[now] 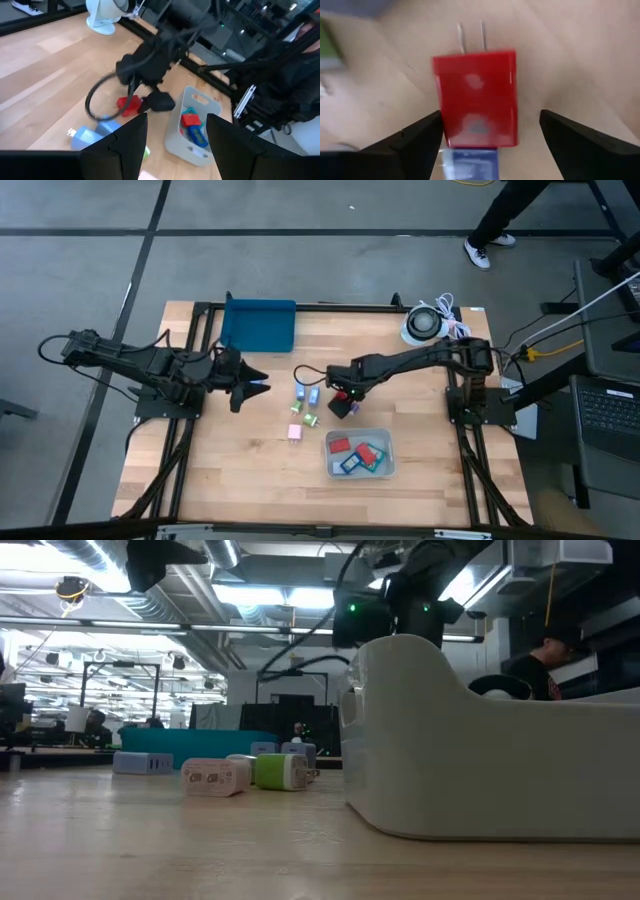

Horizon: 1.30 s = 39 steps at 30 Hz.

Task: Pick & Place Office items
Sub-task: Put the red charger adapter into the blue bin

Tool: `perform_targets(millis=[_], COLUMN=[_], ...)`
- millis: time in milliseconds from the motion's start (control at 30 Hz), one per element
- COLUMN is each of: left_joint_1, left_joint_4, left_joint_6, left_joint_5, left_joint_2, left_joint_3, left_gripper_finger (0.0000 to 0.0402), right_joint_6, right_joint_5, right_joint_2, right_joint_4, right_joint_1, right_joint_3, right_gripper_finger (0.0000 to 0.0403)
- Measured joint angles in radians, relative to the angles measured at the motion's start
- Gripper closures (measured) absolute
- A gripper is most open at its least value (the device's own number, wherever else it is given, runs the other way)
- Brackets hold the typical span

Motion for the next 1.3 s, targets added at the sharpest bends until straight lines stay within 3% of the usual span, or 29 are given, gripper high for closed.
perform_targets(millis=[333, 467, 633, 833, 1133, 1300], left_joint_1=[0.000, 0.000, 0.000, 0.000, 0.000, 0.006], left_joint_4=[0.047, 0.051, 0.043, -0.049, -0.234, -0.117], left_joint_6=[-0.003, -0.003, 0.002, -0.014, -0.194, -0.286], left_joint_5=[-0.006, -0.009, -0.023, -0.040, -0.020, -0.092], left_joint_2=[0.000, 0.000, 0.000, 0.000, 0.000, 0.000], left_joint_3=[0.000, 0.000, 0.000, 0.000, -0.001, -0.001], left_gripper_finger=[0.0203, 0.0203, 0.0203, 0.0203, 0.0203, 0.0193], right_joint_6=[-0.003, 0.010, 0.010, 0.008, 0.006, -0.024], right_joint_5=[0.089, 0.090, 0.089, 0.035, -0.020, -0.021], right_joint_2=[0.032, 0.033, 0.031, 0.015, -0.151, -0.293], right_joint_4=[-0.003, -0.006, -0.003, 0.077, 0.174, 0.307], right_joint_1=[0.020, 0.003, -0.011, -0.048, -0.094, -0.093], right_joint_3=[0.004, 0.003, 0.002, -0.003, -0.002, 0.000], right_gripper_finger=[0.0080, 0.0114, 0.0187, 0.0192, 0.0192, 0.0192])
